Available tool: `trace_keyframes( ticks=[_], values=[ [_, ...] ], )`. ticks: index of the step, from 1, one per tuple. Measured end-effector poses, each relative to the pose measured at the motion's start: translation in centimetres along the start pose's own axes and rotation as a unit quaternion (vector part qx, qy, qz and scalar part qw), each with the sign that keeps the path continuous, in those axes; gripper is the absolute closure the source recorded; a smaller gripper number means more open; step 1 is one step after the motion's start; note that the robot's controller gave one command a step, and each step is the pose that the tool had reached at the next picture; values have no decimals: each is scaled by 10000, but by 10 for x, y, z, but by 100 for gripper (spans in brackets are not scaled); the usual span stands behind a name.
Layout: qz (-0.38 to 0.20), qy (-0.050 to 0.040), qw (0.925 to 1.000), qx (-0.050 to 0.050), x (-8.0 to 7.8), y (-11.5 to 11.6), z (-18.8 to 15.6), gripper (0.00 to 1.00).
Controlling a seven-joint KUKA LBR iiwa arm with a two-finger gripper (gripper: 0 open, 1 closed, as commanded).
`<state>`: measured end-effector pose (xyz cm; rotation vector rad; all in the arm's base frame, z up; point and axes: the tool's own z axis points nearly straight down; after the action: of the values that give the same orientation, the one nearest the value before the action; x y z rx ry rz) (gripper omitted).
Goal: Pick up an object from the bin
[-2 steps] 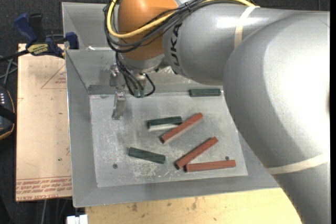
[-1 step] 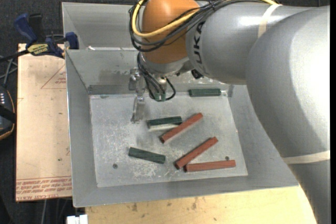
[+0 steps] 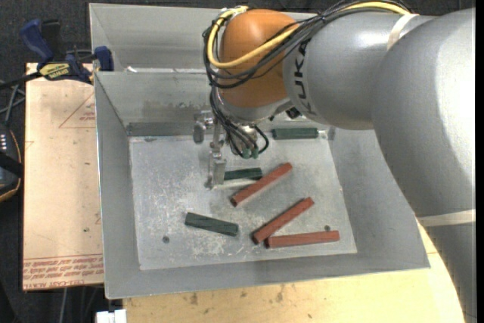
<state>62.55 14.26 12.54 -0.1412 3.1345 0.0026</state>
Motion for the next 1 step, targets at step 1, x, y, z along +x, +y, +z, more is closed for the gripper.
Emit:
trace_keyframes(
  ticks=[1],
  values=[
    [-697, 11, 9976, 0, 32, -46, 29, 0]
  ],
)
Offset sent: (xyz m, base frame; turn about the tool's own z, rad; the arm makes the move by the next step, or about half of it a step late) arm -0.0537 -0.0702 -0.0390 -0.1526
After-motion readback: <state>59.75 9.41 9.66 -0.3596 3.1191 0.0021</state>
